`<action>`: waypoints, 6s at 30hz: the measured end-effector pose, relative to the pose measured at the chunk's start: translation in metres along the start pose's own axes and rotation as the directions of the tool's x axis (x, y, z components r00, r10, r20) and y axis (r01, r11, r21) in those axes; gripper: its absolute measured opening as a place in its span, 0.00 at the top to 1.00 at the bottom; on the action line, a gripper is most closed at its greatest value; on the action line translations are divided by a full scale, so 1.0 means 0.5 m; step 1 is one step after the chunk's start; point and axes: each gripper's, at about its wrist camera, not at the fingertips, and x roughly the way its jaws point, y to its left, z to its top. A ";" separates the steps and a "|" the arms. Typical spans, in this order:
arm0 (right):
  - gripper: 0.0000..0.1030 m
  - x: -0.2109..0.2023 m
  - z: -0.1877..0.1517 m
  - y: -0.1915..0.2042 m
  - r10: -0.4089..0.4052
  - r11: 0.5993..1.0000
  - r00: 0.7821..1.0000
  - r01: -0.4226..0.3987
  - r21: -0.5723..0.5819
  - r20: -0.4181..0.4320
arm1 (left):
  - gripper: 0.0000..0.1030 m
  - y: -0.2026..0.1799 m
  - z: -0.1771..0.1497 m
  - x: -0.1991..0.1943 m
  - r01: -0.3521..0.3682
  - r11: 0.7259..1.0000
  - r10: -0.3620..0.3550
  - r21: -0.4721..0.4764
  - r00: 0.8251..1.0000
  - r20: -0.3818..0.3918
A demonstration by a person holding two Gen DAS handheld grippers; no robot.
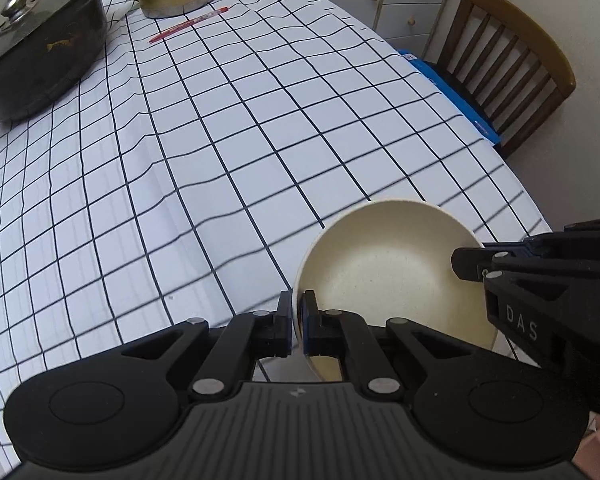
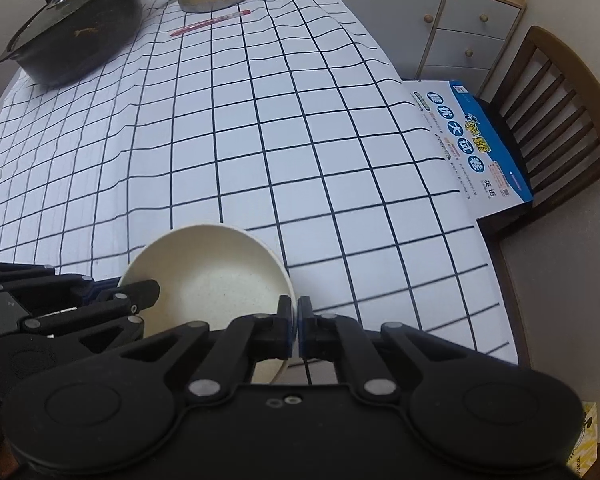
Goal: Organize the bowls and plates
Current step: 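Lift the cream bowl with both grippers and carry it toward the steel bowls, then lower the cream bowl into the small steel bowl with both grippers, then open both grippers and release the cream bowl, then move both grippers to the large steel bowl rim and close on it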
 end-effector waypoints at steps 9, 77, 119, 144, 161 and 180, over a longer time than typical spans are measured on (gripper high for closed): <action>0.97 -0.089 -0.061 -0.006 0.053 0.999 0.998 -0.052 -0.012 0.031 | 0.96 -0.022 -0.061 -0.102 -0.015 1.000 0.015 -0.005 0.999 0.039; 0.94 -0.250 -0.546 0.326 0.124 0.984 0.992 -0.124 -0.127 -0.003 | 0.96 0.103 -0.626 -0.326 -0.067 0.997 0.064 0.033 0.995 0.073; 0.57 -0.339 -0.549 0.284 0.246 0.963 0.964 -0.231 -0.139 0.105 | 0.91 0.130 -0.642 -0.409 0.028 0.999 -0.031 0.020 0.986 0.162; 0.04 -0.364 -0.581 0.214 0.290 0.953 0.925 -0.254 -0.166 0.244 | 0.34 0.231 -0.705 -0.442 0.031 0.991 0.012 -0.131 0.949 0.314; 0.27 -0.216 -0.621 0.141 0.218 0.976 0.967 -0.213 -0.050 0.132 | 0.34 0.288 -0.760 -0.296 0.071 0.982 -0.037 -0.173 0.981 0.192; 0.63 -0.152 -0.606 0.191 0.260 0.965 0.965 -0.257 -0.049 0.045 | 0.63 0.270 -0.736 -0.240 0.122 0.976 -0.101 -0.182 0.988 0.121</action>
